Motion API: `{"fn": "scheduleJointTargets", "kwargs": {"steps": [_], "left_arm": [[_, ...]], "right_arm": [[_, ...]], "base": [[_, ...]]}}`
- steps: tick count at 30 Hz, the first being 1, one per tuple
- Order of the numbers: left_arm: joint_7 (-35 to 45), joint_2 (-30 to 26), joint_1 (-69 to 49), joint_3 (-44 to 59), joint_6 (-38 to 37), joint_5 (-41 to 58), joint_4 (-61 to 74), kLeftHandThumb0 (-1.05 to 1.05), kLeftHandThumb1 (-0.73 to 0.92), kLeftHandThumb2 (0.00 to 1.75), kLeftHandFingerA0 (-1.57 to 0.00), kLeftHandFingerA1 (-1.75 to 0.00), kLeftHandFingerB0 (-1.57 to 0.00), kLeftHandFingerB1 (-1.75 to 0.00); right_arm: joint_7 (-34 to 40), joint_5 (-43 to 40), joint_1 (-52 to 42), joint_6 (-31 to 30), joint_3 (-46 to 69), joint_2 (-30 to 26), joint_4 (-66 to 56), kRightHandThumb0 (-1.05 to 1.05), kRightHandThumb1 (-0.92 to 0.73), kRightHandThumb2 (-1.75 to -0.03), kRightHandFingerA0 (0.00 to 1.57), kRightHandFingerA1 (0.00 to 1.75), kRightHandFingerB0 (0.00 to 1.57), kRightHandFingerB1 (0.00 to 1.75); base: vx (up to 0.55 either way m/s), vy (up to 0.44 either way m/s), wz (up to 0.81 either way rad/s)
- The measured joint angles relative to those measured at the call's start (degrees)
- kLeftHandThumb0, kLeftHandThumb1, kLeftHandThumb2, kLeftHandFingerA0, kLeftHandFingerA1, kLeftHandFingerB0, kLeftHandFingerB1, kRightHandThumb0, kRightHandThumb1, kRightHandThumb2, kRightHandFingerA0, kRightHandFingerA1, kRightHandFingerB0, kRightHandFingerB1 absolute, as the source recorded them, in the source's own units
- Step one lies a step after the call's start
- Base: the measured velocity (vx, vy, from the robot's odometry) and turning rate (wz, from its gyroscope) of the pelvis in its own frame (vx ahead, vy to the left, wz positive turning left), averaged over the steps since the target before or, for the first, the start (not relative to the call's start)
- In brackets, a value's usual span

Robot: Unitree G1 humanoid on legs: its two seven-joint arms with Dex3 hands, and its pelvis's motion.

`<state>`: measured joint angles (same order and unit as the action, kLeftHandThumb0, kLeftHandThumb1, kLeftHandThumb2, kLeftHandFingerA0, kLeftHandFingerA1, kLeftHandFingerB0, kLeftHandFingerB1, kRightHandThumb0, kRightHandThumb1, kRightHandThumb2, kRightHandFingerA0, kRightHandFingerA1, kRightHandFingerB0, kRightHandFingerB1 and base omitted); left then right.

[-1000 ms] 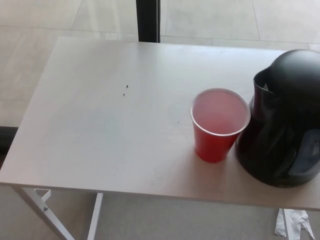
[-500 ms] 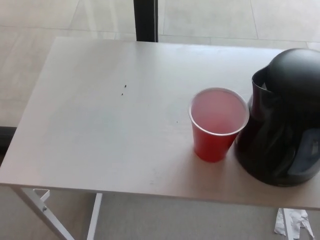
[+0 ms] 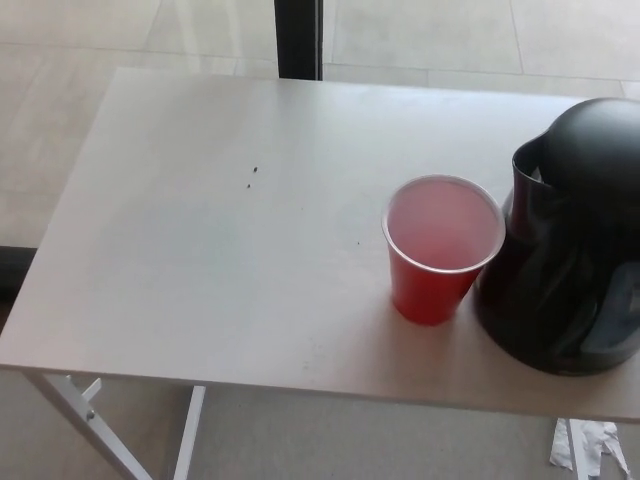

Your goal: The robot uses its right hand to lift up a kettle kept on the middle of the desk by its handle and tilt it into a glass kept next to it to pour out water

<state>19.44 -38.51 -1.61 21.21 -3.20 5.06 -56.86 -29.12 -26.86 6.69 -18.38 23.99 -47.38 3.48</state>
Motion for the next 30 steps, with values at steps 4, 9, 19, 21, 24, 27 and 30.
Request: {"fn": "scheduleJointTargets", "kwargs": {"steps": [4,9,19,21,24,27,30], "left_arm": [[0.2,0.0,0.2,0.0,-0.6,0.0,-0.5,-1.05,0.53,1.10,-0.53,-0.68,-0.41,-0.96],[0.4,-0.1,0.1,-0.1,-0.7,0.0,0.0,-1.05,0.38,1.35,-0.57,-0.61,-0.38,-0.91],[0.5,-0.3,0.0,-0.3,-0.9,0.0,0.3,-1.05,0.40,1.35,-0.54,-0.62,-0.35,-0.92],[0.6,-0.3,-0.1,-0.3,-1.2,0.0,-0.5,-1.05,0.41,1.36,-0.53,-0.61,-0.36,-0.90],[0.6,-0.3,-1.0,-0.5,-1.4,-0.1,0.1,-1.05,0.51,1.11,-0.58,-0.67,-0.43,-0.96],[0.6,-0.3,-1.4,-1.0,-1.4,-0.2,0.9,-1.05,0.41,1.35,-0.57,-0.65,-0.39,-0.97],[0.4,-0.2,-1.7,-1.2,-1.4,-0.3,2.1,-1.05,0.41,1.38,-0.56,-0.57,-0.36,-0.88]], "right_arm": [[-2.0,1.4,0.9,-0.4,-5.6,0.0,0.7,-0.66,-0.41,-0.82,0.00,0.29,0.00,0.20],[-2.7,3.2,2.3,-0.6,-8.8,0.0,2.5,-0.67,-0.43,-0.84,0.01,0.31,0.00,0.20],[-2.8,7.3,4.8,-0.5,-11.4,0.2,6.7,-0.73,-0.41,-0.79,0.06,0.37,0.07,0.16],[-2.7,8.2,4.8,-0.5,-11.7,0.3,6.9,-0.67,-0.44,-0.77,0.08,0.42,0.07,0.30],[-2.1,9.1,4.8,-0.7,-11.9,0.9,6.9,-0.35,-0.39,-0.95,0.01,0.50,0.00,0.49],[-1.4,10.2,4.9,-0.6,-11.9,1.8,6.9,-0.35,-0.36,-0.93,0.02,0.51,0.00,0.49],[-0.7,11.0,4.9,-0.6,-11.9,3.0,6.4,-0.64,-0.45,-0.76,0.14,0.47,0.09,0.37]], "base": [[0.00,0.000,0.00],[0.00,0.000,0.00],[0.00,0.000,0.00],[0.00,0.000,0.00],[0.00,0.000,0.00],[0.00,0.000,0.00],[0.00,0.000,0.00]]}}
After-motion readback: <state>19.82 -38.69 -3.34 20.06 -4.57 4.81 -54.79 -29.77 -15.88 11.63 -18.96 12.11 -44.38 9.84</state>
